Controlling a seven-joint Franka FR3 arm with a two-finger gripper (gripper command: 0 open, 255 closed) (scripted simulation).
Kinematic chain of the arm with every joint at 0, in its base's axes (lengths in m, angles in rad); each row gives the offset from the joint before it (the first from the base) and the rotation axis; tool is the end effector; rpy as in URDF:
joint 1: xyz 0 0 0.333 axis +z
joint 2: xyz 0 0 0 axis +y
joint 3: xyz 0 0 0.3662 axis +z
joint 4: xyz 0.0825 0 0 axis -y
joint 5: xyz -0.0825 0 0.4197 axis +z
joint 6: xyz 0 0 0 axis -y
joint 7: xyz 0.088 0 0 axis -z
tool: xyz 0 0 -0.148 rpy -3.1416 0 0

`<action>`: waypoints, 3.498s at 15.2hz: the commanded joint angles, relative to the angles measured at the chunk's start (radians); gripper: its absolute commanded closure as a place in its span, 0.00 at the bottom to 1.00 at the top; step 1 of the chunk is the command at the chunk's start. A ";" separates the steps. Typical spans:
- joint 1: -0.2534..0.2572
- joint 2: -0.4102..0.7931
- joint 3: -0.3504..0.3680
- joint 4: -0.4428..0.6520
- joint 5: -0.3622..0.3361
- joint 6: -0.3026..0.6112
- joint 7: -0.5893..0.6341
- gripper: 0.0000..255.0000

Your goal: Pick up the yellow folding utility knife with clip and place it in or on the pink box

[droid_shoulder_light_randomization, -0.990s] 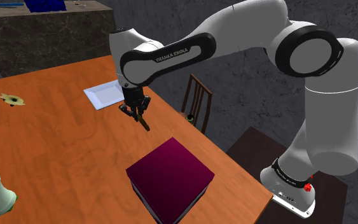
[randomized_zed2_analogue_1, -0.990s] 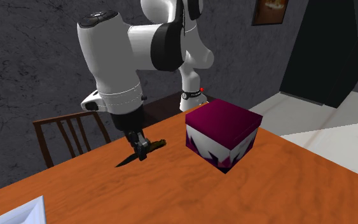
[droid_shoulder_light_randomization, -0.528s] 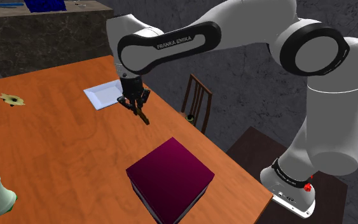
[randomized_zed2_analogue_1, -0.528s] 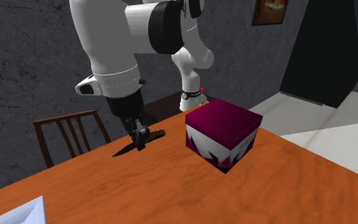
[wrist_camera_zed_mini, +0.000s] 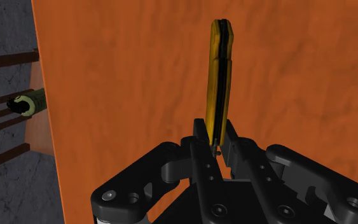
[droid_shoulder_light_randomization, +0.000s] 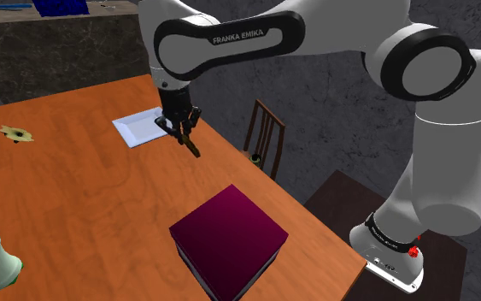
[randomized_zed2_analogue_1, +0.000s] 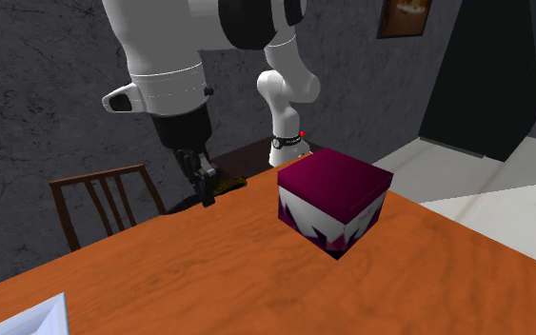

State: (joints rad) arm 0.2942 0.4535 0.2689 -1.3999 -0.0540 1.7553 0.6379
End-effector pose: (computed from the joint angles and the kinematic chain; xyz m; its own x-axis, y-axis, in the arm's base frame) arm 0.6393 0.3577 0.4414 0.9910 -0.0832 -0.1045 -0.0839 -0.9965 -0.0028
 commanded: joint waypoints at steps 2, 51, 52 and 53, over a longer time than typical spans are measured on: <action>0.002 -0.001 0.001 0.041 0.001 -0.042 0.001 1.00; 0.160 -0.547 0.192 -0.773 0.201 0.274 0.290 1.00; 0.160 -0.547 0.192 -0.773 0.201 0.274 0.290 1.00; 0.160 -0.547 0.192 -0.773 0.201 0.274 0.290 1.00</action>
State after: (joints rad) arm 0.4544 -0.0937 0.4611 -2.1727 0.1465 2.0292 0.9275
